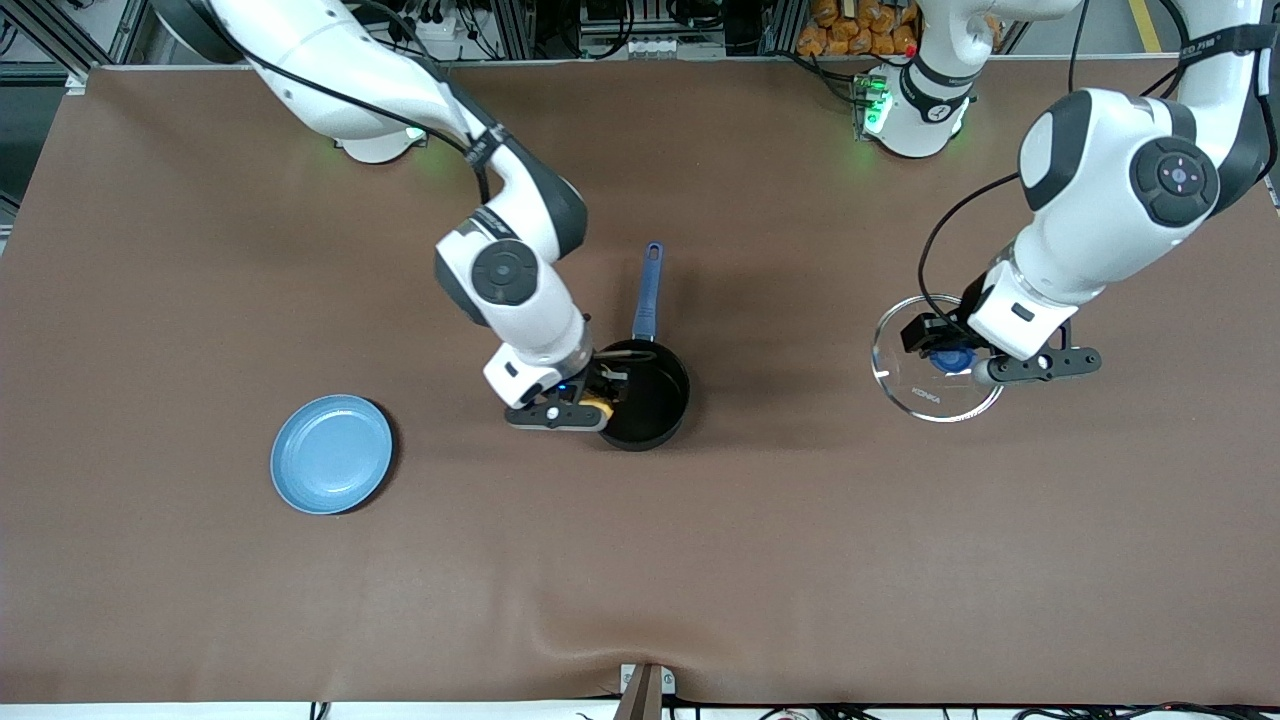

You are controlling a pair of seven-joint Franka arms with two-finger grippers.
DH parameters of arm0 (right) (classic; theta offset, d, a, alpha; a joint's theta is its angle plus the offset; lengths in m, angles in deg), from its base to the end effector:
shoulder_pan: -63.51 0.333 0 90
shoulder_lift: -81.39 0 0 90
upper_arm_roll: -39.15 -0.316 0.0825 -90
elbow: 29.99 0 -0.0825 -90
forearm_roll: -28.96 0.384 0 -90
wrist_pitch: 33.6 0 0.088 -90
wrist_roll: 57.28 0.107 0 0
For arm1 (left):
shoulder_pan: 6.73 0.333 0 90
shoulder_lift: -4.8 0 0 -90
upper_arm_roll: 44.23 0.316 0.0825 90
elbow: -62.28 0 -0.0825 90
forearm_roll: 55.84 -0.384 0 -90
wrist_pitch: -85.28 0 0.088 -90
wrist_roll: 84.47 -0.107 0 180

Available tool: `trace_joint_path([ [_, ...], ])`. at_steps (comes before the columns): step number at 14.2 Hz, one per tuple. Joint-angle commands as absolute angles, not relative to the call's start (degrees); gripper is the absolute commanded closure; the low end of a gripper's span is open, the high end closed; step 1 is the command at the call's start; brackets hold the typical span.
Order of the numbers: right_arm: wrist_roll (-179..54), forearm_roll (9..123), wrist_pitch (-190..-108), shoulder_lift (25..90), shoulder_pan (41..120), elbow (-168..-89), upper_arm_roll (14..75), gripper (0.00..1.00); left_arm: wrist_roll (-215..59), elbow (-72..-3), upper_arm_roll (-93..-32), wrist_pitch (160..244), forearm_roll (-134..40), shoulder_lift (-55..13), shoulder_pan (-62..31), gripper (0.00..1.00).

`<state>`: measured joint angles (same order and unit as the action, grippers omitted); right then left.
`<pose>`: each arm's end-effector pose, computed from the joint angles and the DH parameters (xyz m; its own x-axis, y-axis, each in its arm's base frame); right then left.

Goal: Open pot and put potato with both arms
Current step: 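Lower the potato into the pot while the left gripper sets the lid down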

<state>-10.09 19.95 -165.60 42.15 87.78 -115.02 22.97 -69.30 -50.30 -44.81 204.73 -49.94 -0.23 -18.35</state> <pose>0.5818 0.4412 0.2979 0.9917 -0.1023 0.0779 -0.0898 -0.9845 -0.1504 0.5657 -0.1275 0.4318 0.9949 0.1012 0.0047 0.1002 -0.9903 0.0966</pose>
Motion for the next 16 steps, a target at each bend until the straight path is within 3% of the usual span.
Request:
trace_joint_path([
  [1,-5.2,18.2,-165.0,38.2,92.8,-110.3,26.4,0.91,-73.3,-55.9,-45.3,210.1,-49.0,0.9,-16.0,0.51],
  [5,-3.8,18.2,-165.5,35.6,96.9,-109.1,29.8,0.91,-79.4,-62.3,-45.2,220.3,-49.5,-1.3,-12.5,0.51],
  [16,-2.9,17.6,-168.5,30.0,101.6,-105.6,33.9,0.91,-82.9,-66.2,-45.2,238.7,-53.7,-16.5,-10.9,0.49],
])
